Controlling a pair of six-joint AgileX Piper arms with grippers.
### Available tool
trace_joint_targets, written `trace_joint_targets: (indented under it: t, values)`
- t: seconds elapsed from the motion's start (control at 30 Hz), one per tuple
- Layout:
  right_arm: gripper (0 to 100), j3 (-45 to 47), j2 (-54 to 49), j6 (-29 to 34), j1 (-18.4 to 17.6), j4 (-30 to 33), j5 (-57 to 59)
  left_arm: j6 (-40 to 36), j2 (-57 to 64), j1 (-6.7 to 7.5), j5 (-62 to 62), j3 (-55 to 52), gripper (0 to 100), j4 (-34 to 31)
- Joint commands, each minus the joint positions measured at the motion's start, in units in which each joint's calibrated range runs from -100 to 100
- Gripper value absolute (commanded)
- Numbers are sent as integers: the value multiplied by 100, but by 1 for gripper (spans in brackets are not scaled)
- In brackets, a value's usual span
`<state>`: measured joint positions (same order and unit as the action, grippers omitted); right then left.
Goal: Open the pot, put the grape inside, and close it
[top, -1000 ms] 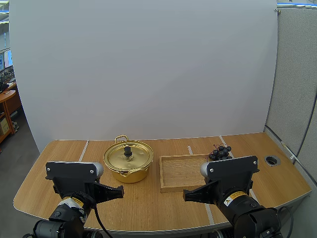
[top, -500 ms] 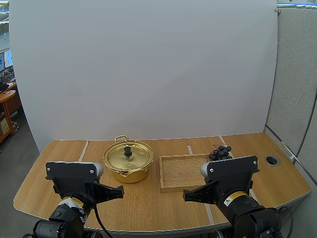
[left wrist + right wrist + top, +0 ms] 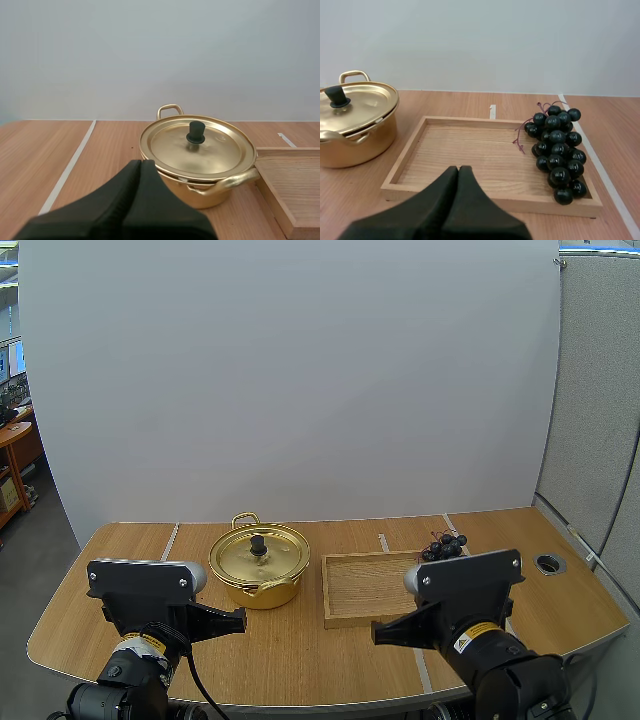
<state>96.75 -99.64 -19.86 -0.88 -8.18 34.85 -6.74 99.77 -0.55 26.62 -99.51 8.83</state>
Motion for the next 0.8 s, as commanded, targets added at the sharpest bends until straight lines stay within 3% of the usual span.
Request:
trace_joint_targets:
  t: [0.0,0.2,0.47,0.77]
  values:
    - [0,-146,-36,5,18,124,9,293,23,-5,-202,256,0,-80]
    - [0,-464,-36,-5,18,375,-16,545,23,-5,-202,922,0,-80]
    - [0,-1570,-36,-5,18,386,96,545,23,-5,-151,2124,0,-80]
    - [0,-3221,-36,-5,18,375,969,545,23,-5,1073,3811,0,-80]
